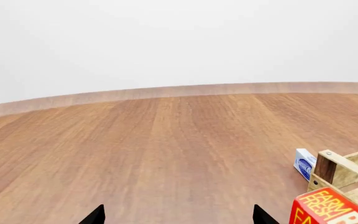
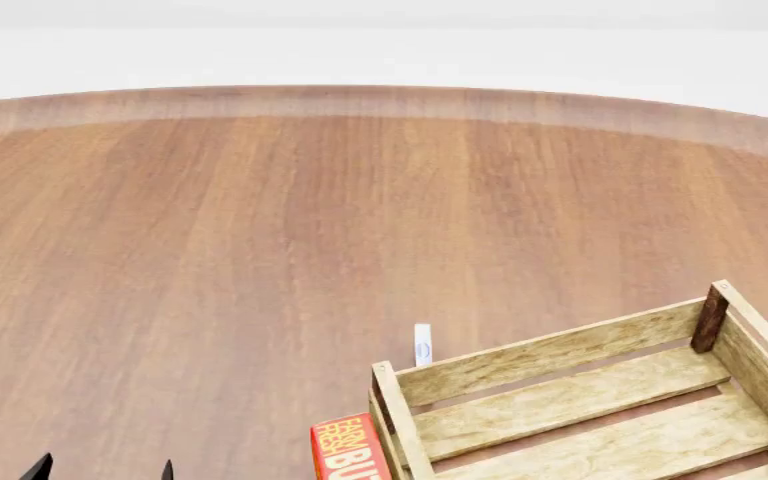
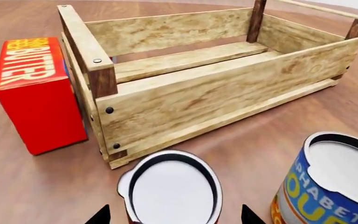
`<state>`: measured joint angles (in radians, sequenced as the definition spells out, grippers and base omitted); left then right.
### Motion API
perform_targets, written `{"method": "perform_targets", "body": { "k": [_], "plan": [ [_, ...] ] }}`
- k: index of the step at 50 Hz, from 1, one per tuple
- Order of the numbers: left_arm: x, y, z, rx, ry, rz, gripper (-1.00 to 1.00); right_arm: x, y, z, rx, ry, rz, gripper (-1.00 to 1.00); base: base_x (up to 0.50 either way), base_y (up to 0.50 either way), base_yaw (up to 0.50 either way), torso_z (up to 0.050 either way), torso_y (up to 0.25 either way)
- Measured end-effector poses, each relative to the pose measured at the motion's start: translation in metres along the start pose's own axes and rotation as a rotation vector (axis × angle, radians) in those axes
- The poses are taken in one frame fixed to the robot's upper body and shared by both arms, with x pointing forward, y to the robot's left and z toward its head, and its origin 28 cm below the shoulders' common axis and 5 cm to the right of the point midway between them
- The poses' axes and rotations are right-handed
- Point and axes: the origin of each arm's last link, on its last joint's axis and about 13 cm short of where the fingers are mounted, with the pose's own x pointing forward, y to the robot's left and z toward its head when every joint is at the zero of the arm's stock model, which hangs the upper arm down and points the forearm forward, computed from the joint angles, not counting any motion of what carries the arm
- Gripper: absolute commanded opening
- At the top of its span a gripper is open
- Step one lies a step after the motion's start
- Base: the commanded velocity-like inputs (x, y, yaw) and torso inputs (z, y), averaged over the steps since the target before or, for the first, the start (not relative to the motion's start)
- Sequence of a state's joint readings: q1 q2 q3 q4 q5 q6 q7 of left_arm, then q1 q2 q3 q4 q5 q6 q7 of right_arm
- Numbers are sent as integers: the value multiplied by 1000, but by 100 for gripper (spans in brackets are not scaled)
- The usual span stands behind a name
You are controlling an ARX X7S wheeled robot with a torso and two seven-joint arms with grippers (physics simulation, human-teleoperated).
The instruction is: Pick up the tomato sauce, and put it in the wooden tray.
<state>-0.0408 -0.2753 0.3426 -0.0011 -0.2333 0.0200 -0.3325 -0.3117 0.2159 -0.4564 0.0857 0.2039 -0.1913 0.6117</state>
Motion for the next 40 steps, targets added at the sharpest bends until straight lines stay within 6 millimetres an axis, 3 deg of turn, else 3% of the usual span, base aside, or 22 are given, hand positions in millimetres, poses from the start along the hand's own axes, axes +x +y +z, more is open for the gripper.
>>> {"method": "perform_targets", "body": {
  "k": [37,38,40],
  "plan": [
    [0,0,0,0,0,0,100,5,0,-2,-19,8,17,100,0,0,0,0,0],
    [0,0,0,0,0,0,100,5,0,-2,-19,8,18,-100,0,0,0,0,0],
    [0,0,0,0,0,0,100,5,0,-1,-15,7,18,-100,0,0,0,0,0]
  ]
}}
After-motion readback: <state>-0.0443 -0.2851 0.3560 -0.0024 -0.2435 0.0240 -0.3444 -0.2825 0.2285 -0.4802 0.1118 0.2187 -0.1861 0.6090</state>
